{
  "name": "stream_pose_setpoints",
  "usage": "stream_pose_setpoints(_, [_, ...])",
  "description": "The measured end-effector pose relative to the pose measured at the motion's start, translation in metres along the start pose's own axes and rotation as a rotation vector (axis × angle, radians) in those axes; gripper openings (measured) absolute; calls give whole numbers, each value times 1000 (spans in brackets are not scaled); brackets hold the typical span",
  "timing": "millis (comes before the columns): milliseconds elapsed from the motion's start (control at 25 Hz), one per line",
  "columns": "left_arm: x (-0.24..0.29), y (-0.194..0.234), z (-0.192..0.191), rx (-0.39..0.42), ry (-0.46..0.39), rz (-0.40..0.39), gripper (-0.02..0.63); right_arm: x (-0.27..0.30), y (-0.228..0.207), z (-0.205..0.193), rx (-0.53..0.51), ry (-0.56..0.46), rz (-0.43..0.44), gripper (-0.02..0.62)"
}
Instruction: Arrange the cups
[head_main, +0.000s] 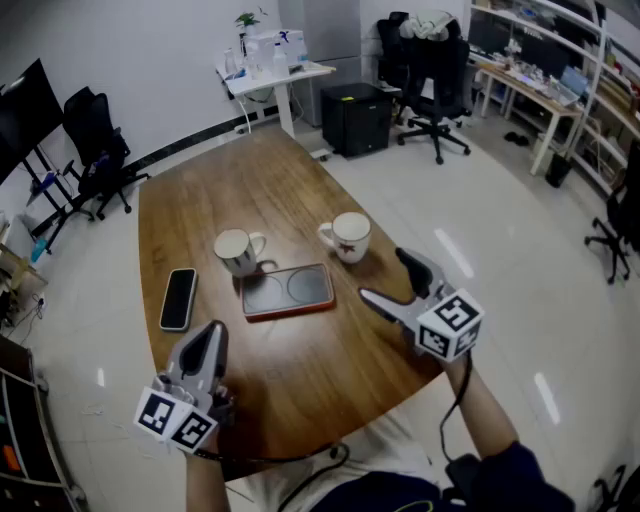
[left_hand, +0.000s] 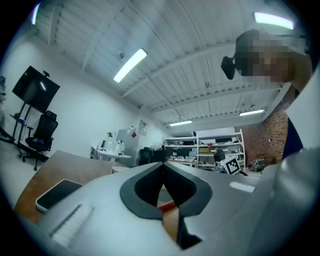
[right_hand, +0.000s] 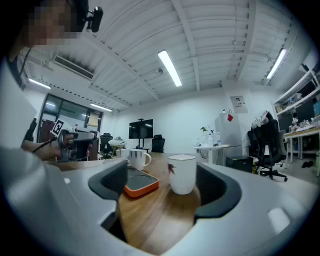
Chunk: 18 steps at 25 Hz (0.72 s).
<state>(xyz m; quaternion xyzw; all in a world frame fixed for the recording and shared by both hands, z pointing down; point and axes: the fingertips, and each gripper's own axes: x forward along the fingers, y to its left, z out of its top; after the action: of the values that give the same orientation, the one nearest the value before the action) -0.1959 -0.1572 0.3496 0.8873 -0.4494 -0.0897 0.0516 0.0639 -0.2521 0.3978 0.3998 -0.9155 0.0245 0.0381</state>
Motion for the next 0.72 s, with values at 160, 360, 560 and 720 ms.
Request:
stream_pose_setpoints(160, [-4, -19, -41, 48, 141, -62, 3, -5, 54, -4, 6, 0, 103, 2])
stream_pose_setpoints(360, [-19, -32, -71, 115, 289, -17, 2, -3, 96, -22, 14, 98, 203, 2])
stream_pose_setpoints(560, [-20, -33, -71, 111, 291, -7, 2, -3, 93, -23, 19, 98, 180, 2])
stream_pose_setpoints(720, [-19, -31, -72, 112, 288, -4, 2, -1, 90, -24, 24, 96, 158, 2])
